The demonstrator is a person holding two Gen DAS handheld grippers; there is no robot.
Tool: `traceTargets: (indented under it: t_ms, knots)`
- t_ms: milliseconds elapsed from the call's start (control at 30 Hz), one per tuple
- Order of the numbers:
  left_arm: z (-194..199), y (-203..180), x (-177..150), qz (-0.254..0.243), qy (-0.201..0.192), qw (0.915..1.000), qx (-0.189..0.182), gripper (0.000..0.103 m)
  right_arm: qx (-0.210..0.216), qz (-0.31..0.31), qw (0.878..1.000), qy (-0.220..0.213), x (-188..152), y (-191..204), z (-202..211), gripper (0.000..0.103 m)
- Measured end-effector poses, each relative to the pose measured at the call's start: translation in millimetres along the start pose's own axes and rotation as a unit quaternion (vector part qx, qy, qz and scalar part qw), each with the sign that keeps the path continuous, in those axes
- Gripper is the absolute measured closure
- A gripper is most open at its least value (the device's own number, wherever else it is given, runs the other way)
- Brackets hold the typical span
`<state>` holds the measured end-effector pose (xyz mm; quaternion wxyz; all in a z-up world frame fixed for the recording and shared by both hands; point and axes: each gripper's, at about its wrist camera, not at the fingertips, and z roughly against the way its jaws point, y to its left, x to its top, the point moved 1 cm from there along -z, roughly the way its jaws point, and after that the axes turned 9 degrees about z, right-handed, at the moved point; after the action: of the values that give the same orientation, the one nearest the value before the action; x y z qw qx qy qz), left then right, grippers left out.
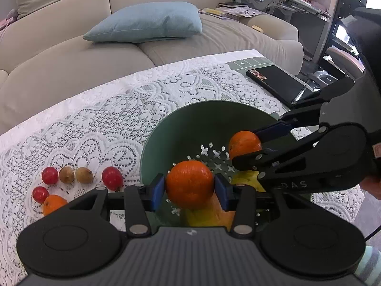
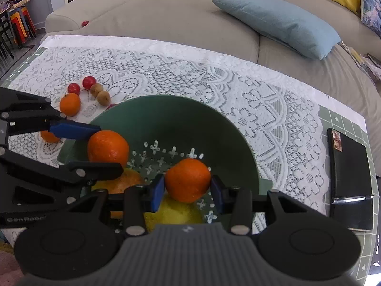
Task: Organize fruits
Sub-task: 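Carry both oranges over the green colander with both tools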
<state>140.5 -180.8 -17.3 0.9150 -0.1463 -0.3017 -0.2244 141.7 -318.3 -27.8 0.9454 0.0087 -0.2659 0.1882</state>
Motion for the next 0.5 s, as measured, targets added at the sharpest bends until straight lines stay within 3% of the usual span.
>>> traceTargets:
  t_ms: [500]
  knots:
    - [-24, 2, 11, 0.001, 0.02, 0.9997, 0.017, 0.051, 0.007, -0.012, 1.0, 0.027, 0, -10, -27, 0.063]
